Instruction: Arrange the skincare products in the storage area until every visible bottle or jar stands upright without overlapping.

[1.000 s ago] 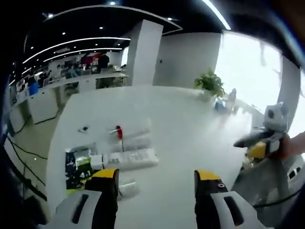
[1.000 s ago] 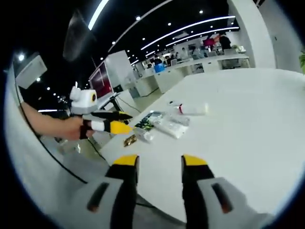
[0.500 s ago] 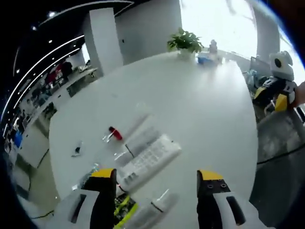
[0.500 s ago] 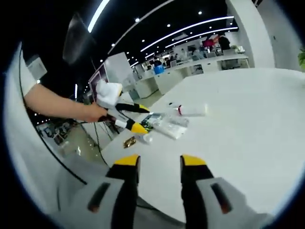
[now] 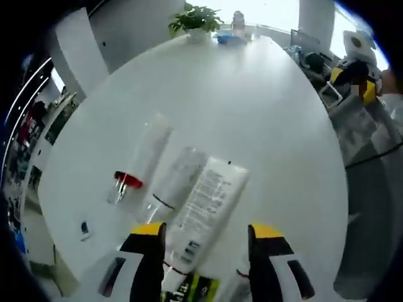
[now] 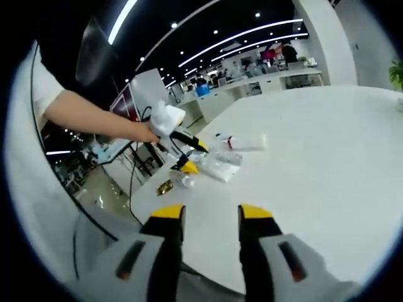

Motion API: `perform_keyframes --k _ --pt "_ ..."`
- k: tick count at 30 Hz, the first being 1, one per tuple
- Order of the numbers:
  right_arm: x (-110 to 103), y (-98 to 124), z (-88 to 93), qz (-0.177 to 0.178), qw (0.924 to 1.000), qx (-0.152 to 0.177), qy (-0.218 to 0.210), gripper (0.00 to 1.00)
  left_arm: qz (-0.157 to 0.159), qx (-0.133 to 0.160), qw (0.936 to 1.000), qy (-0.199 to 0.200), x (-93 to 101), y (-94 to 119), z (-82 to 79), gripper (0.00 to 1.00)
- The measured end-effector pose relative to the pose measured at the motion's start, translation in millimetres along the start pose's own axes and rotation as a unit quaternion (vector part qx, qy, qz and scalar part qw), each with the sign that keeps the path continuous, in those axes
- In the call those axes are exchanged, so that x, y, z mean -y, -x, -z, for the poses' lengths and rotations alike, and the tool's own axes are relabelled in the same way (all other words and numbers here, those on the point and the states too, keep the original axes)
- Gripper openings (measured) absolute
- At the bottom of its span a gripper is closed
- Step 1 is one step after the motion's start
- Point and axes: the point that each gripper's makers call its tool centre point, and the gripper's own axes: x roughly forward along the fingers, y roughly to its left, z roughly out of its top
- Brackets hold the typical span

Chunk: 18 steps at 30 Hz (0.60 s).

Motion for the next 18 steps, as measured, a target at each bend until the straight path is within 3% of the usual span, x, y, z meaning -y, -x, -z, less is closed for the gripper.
perform_keyframes --k 4,11,14,18 --pt "0.6 -1.9 2.2 0.006 1.0000 -0.006 0.005 0.35 0.022 -0.022 0.9992 -0.025 5.9 -8.0 3.8 0.45" --pt "0.0 -3.7 7.3 0.011 0.9995 -0.019 0.022 0.35 0.028 -0.028 0.9982 -0.044 -3.6 -22.0 -1.2 0.43" --pt "3.6 -2.9 6.4 0.017 0.9996 -0.017 0.016 0.35 0.038 -0.050 0.9943 -0.086 -3.6 -30.0 -0.4 0.41" --pt "9.4 -1.8 4.8 0.024 0.9996 -0.012 0.003 0.35 0.049 -0.051 0.9933 -0.092 -4.8 -31.8 -3.8 0.38"
